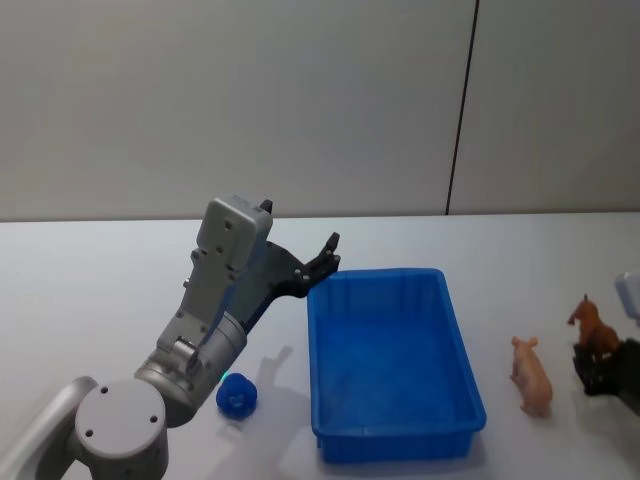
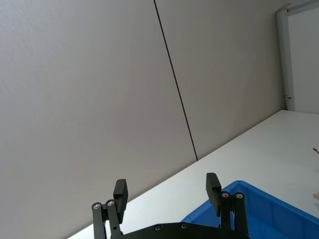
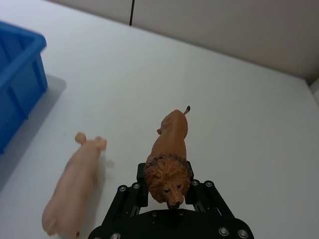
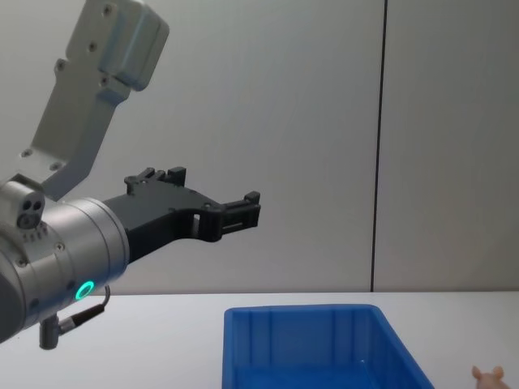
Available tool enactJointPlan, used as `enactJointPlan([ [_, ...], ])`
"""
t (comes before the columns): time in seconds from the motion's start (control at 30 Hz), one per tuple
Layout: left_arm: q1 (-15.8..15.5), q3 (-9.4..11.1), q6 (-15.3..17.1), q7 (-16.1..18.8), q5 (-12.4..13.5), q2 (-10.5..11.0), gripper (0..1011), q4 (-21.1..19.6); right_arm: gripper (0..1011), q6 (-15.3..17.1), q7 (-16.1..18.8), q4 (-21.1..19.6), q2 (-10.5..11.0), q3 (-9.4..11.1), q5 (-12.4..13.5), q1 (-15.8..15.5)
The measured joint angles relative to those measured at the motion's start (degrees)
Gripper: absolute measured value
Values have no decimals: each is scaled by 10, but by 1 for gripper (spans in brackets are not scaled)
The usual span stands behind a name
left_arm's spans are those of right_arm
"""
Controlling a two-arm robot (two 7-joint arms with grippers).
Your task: Pick up the two dolls from the table and place them into the box.
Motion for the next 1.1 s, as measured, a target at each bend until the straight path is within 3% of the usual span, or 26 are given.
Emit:
enactJointPlan([
  [0.3, 0, 0, 0, 0, 0, 0, 1001, 0, 367, -33, 7, -30, 0, 3, -12, 8],
  [0.63, 0, 0, 0, 0, 0, 0, 1001, 0, 367, -59, 45, -58, -3, -1, -21, 21],
  [1.1, 0, 0, 0, 0, 0, 0, 1001, 0, 368, -59, 148, -85, -15, -17, -18, 45],
])
